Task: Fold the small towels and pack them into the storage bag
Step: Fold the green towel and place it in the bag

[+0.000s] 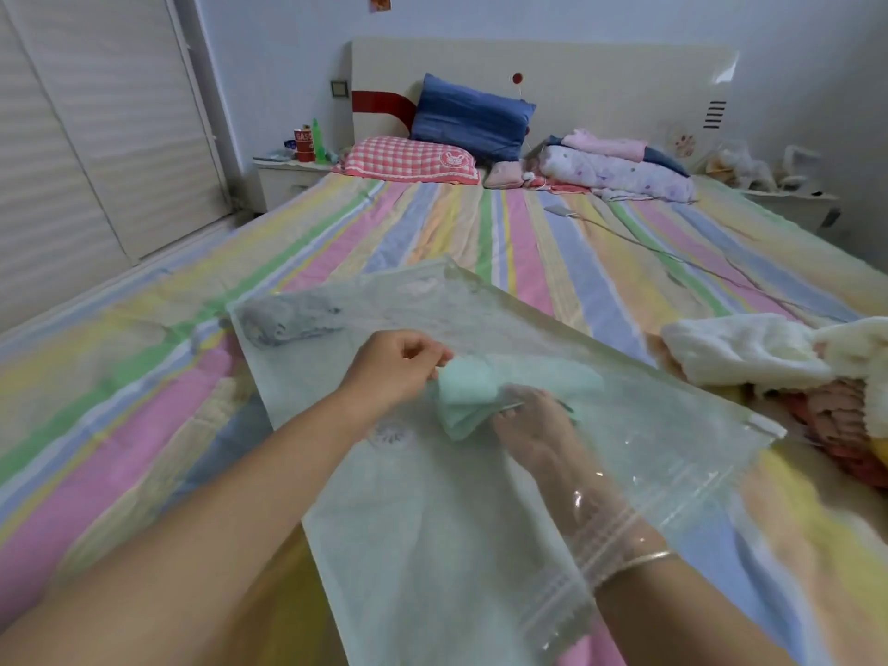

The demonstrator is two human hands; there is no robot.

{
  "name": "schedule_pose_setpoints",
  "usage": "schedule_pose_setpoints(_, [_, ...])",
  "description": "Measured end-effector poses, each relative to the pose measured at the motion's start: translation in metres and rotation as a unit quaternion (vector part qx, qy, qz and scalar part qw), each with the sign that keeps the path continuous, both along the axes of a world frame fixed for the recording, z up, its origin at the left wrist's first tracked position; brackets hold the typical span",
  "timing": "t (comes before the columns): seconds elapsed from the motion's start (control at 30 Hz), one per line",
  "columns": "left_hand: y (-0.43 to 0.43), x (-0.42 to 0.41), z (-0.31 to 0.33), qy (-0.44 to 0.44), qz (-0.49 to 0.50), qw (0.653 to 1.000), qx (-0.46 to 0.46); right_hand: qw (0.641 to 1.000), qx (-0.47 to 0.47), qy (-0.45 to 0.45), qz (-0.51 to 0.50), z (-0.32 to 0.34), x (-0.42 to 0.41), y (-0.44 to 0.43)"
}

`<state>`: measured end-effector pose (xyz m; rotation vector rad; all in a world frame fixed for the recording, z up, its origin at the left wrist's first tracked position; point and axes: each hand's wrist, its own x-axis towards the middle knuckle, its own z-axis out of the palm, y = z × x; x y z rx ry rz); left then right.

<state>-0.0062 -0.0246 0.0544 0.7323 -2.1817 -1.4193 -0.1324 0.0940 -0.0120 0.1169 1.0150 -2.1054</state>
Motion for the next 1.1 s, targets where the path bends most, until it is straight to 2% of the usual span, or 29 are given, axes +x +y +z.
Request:
schedule_pose_setpoints(0.03, [-0.022,0.004,-0.012,-0.022,0.062,0.997,-0.044,1.000,0.005,0.004,-0.003,-0.005,0.001,-0.013])
schedule_pose_setpoints(0.1, [-0.056,0.014,-0.030,-0.073,0.147,0.981,-0.103,0.992,0.087,0.085,0.028,-0.014,0.004,-0.040])
schedule_pose_setpoints(0.17, [-0.082,0.022,-0.042,-0.105,0.185,0.968,-0.135,0.991,0.114,0.025,0.062,-0.024,-0.005,-0.069])
schedule_pose_setpoints(0.2, [-0.095,0.024,-0.047,-0.116,0.191,0.963,-0.151,0.990,0.104,0.044,0.086,-0.026,-0.008,-0.084])
schedule_pose_setpoints(0.23, [-0.106,0.024,-0.052,-0.127,0.186,0.959,-0.173,0.990,0.100,0.032,0.093,-0.021,-0.011,-0.092])
schedule_pose_setpoints(0.3, [-0.126,0.021,-0.060,-0.135,0.143,0.955,-0.222,0.988,0.118,0.078,0.065,-0.021,-0.023,-0.115])
schedule_pose_setpoints(0.33, [-0.134,0.018,-0.063,-0.134,0.114,0.956,-0.236,0.990,0.123,0.057,0.045,-0.025,-0.034,-0.128])
schedule_pose_setpoints(0.4, [-0.152,0.010,-0.069,-0.142,0.072,0.958,-0.238,0.998,0.040,0.013,0.054,-0.032,-0.046,-0.158])
schedule_pose_setpoints(0.43, [-0.161,0.006,-0.070,-0.146,0.067,0.958,-0.239,0.996,0.038,0.060,0.055,-0.032,-0.051,-0.170])
schedule_pose_setpoints(0.57, [-0.204,-0.009,-0.067,-0.206,0.069,0.942,-0.254,0.994,0.024,0.055,0.094,-0.034,-0.081,-0.221])
schedule_pose_setpoints(0.7, [-0.225,-0.023,-0.070,-0.297,0.034,0.905,-0.302,0.982,-0.083,0.102,0.139,-0.039,-0.096,-0.269])
schedule_pose_setpoints(0.77, [-0.225,-0.034,-0.071,-0.317,0.066,0.874,-0.363,0.979,-0.058,0.131,0.141,-0.043,-0.098,-0.289])
schedule_pose_setpoints(0.83, [-0.225,-0.049,-0.072,-0.316,0.123,0.839,-0.426,0.966,0.076,0.226,0.097,-0.055,-0.105,-0.304])
schedule_pose_setpoints(0.9, [-0.224,-0.069,-0.076,-0.247,0.143,0.853,-0.437,0.920,0.197,0.328,0.086,-0.065,-0.110,-0.306])
schedule_pose_setpoints(0.97, [-0.220,-0.090,-0.080,-0.170,0.103,0.903,-0.381,0.871,0.283,0.390,0.092,-0.066,-0.114,-0.298])
schedule_pose_setpoints(1.0, [-0.215,-0.102,-0.081,-0.143,0.063,0.925,-0.347,0.820,0.322,0.462,0.099,-0.063,-0.110,-0.293])
schedule_pose_setpoints(1.03, [-0.209,-0.113,-0.082,-0.131,0.019,0.936,-0.326,0.817,0.288,0.492,0.089,-0.051,-0.093,-0.291])
schedule_pose_setpoints(1.07, [-0.202,-0.124,-0.082,-0.130,-0.022,0.939,-0.318,0.860,0.184,0.476,0.025,-0.041,-0.079,-0.286])
schedule_pose_setpoints(1.1, [-0.196,-0.134,-0.082,-0.132,-0.055,0.940,-0.310,0.930,0.049,0.359,-0.058,-0.034,-0.071,-0.287])
